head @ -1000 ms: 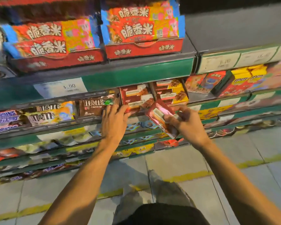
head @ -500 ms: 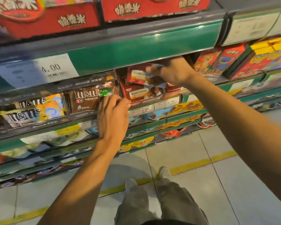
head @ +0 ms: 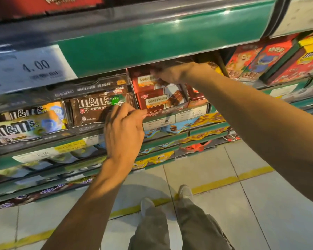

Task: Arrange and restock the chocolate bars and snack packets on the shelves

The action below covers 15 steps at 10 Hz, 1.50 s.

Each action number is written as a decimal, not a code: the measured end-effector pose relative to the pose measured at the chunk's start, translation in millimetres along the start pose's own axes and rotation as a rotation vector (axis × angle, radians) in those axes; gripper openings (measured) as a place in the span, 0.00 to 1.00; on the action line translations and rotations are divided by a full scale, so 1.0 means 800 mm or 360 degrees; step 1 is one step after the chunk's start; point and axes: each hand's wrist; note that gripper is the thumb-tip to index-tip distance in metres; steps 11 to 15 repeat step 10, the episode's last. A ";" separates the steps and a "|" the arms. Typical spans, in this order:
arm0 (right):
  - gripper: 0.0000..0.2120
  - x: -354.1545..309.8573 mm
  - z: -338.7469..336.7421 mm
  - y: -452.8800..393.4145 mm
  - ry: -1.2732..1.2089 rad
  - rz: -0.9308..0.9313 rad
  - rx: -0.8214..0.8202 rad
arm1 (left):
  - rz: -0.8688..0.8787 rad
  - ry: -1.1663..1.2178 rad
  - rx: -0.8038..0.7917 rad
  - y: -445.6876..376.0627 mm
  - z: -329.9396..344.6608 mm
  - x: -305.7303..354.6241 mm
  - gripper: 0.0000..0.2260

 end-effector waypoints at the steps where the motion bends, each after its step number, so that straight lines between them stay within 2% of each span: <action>1: 0.12 0.004 0.014 -0.001 0.0099 0.0100 0.0139 | -0.0006 0.0000 -0.0009 0.000 0.000 0.001 0.07; 2: 0.17 -0.007 0.018 0.007 0.0016 0.0316 0.0136 | 0.0000 0.0004 -0.0015 -0.001 0.000 0.001 0.08; 4: 0.21 -0.024 0.039 0.022 0.0168 0.0200 0.0197 | -0.0011 0.0008 -0.0012 -0.003 -0.002 0.002 0.07; 6: 0.21 -0.037 0.053 0.041 0.0243 0.0228 0.0361 | -0.0005 -0.0023 -0.0026 -0.003 -0.003 0.002 0.08; 9: 0.29 -0.040 0.061 0.064 0.0184 0.0193 0.0205 | -0.0060 -0.0060 -0.0097 -0.002 -0.008 0.008 0.06; 10: 0.26 -0.049 0.055 0.089 0.0005 0.0208 0.0364 | -0.0064 -0.0117 -0.0218 -0.003 -0.016 0.011 0.09; 15: 0.26 -0.049 0.055 0.089 0.0005 0.0208 0.0364 | -0.0064 -0.0117 -0.0218 -0.003 -0.016 0.011 0.09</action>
Point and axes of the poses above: each hand's wrist, its own y-axis away from the middle knuckle, its own z-axis out of the palm, x = y × z, and after that the axes turned 2 degrees about x, right-handed
